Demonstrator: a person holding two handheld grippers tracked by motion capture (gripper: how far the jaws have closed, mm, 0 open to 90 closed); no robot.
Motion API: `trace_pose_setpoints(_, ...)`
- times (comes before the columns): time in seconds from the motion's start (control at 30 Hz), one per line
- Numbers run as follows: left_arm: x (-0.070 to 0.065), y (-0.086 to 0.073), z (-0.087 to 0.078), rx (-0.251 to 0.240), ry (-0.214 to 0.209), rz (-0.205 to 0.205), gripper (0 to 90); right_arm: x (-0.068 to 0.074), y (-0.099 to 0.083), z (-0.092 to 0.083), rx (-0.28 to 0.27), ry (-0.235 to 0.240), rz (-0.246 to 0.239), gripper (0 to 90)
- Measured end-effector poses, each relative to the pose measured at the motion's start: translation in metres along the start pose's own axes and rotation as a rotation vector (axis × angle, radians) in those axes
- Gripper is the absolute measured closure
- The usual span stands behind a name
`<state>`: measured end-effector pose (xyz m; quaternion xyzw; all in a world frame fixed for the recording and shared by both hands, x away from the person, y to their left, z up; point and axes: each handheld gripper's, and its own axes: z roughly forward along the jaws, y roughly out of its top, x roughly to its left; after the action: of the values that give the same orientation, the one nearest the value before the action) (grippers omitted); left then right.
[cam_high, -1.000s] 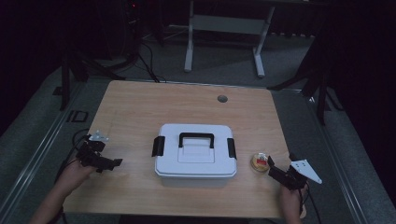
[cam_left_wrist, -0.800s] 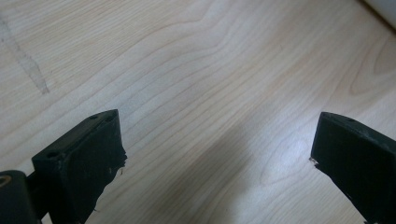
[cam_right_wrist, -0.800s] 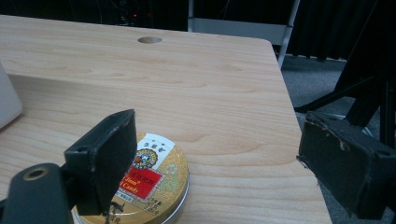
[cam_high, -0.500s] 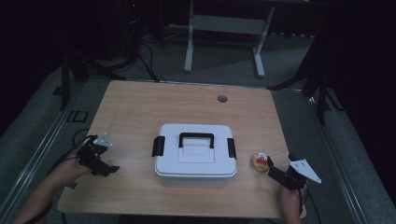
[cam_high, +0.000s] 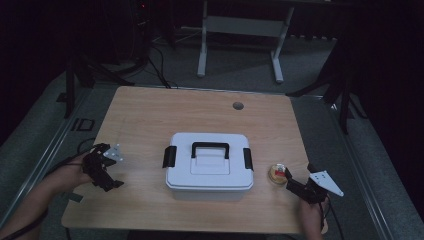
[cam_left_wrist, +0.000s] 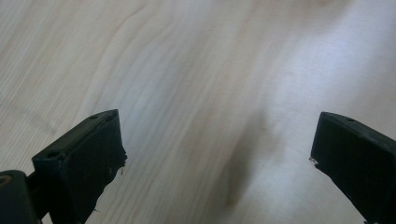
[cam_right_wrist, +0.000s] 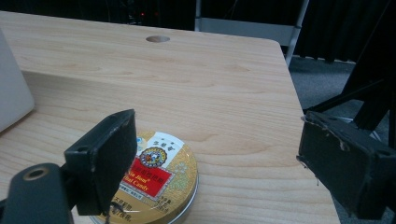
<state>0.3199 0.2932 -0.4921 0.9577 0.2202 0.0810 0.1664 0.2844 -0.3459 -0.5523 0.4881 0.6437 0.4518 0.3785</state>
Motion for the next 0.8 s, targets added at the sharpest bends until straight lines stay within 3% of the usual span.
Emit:
trace_pose_setpoints(0.13, -0.003, 0.008, -0.005, 0.041, -0.025, 0.074, 2.0, 0.0, 0.0, 0.0, 0.002, 0.0, -0.002, 11.3)
trace_pose_setpoints(0.2, -0.003, 0.011, -0.007, 0.069, -0.006, 0.107, 2.0, 0.0, 0.0, 0.0, 0.004, 0.001, -0.002, 11.3)
trace_pose_setpoints(0.33, -0.003, 0.016, -0.012, 0.058, -0.017, 0.148, 2.0, 0.0, 0.0, 0.0, 0.003, 0.003, -0.001, 11.3)
trace_pose_setpoints(0.47, 0.0, 0.022, -0.019, 0.064, -0.042, 0.134, 3.6, 0.0, 0.0, 0.0, 0.004, 0.004, -0.003, 11.3)
trace_pose_setpoints(0.53, 0.003, 0.027, -0.023, 0.087, -0.066, 0.061, 3.7, 0.0, 0.0, 0.0, 0.003, 0.006, -0.002, 11.3)
trace_pose_setpoints(0.6, 0.006, 0.031, -0.026, 0.116, -0.073, 0.024, 3.8, 0.0, 0.0, 0.0, 0.003, 0.005, -0.002, 11.3)
trace_pose_setpoints(0.7, 0.005, 0.036, -0.029, 0.189, -0.064, 0.015, 3.7, 0.0, 0.0, 0.0, 0.004, 0.005, -0.004, 11.3)
trace_pose_setpoints(0.8, 0.004, 0.041, -0.031, 0.232, -0.114, 0.013, 4.1, 0.0, 0.0, 0.0, 0.004, 0.006, -0.004, 11.3)
